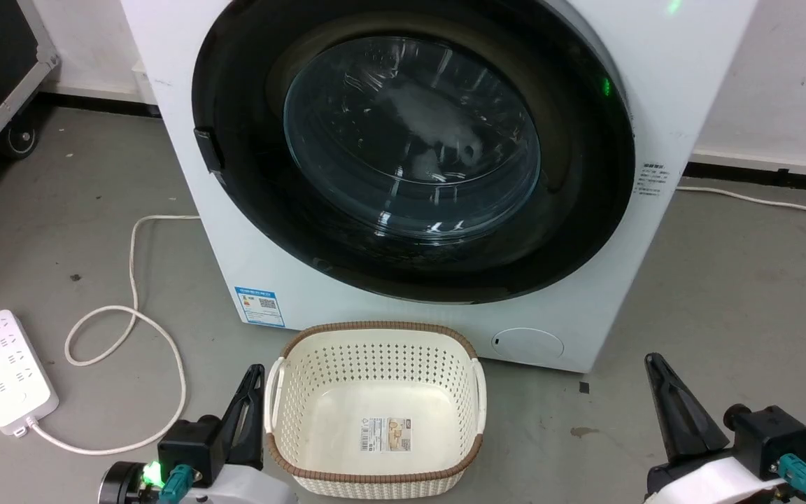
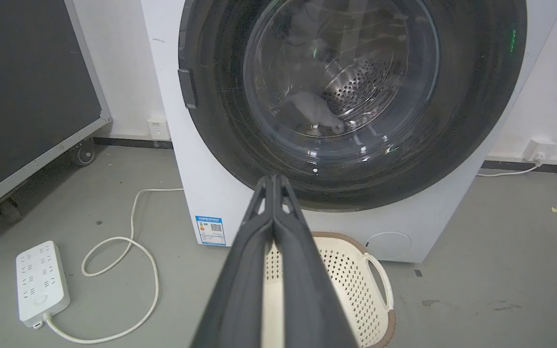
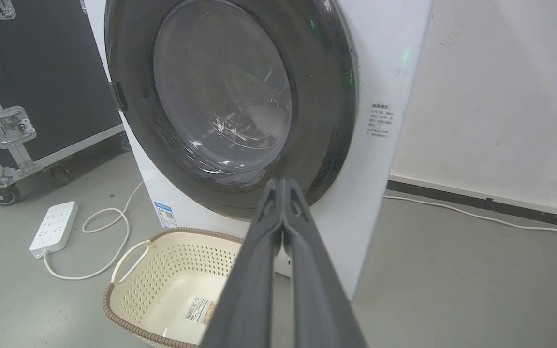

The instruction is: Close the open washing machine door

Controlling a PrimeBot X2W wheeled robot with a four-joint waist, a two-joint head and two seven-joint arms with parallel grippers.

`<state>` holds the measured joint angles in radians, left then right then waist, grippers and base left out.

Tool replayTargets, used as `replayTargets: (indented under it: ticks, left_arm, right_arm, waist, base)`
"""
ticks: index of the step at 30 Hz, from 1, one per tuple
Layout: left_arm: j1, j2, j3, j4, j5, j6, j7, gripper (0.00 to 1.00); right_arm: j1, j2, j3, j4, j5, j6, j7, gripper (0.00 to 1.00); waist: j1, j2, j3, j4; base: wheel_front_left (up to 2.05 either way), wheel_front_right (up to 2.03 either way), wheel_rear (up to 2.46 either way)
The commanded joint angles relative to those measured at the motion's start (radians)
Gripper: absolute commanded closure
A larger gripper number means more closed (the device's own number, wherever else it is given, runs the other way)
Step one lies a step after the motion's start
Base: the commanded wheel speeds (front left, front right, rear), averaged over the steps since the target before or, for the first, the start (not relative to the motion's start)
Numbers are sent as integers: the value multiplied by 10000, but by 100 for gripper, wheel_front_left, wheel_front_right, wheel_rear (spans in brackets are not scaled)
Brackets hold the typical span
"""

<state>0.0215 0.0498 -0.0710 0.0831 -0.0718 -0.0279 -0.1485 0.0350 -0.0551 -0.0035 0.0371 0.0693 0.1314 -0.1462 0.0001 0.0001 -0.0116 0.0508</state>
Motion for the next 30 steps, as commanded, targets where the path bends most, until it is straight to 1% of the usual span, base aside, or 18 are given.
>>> replayTargets:
  ticks: [1,30]
  left_arm:
    - [-80,3,65,-72,69,55,87,100]
    - [-137,4,339,-394,344,150,680,100]
  right_arm:
    - [-134,22,7,-76,-102,-3,63,100]
    - [-226,34,19,-201,-353,-5,656,100]
  waist:
    - [-1,-1,3,-13]
    - [-1,-1,51,-223]
  base:
    - [0,0,0]
    - [0,0,0]
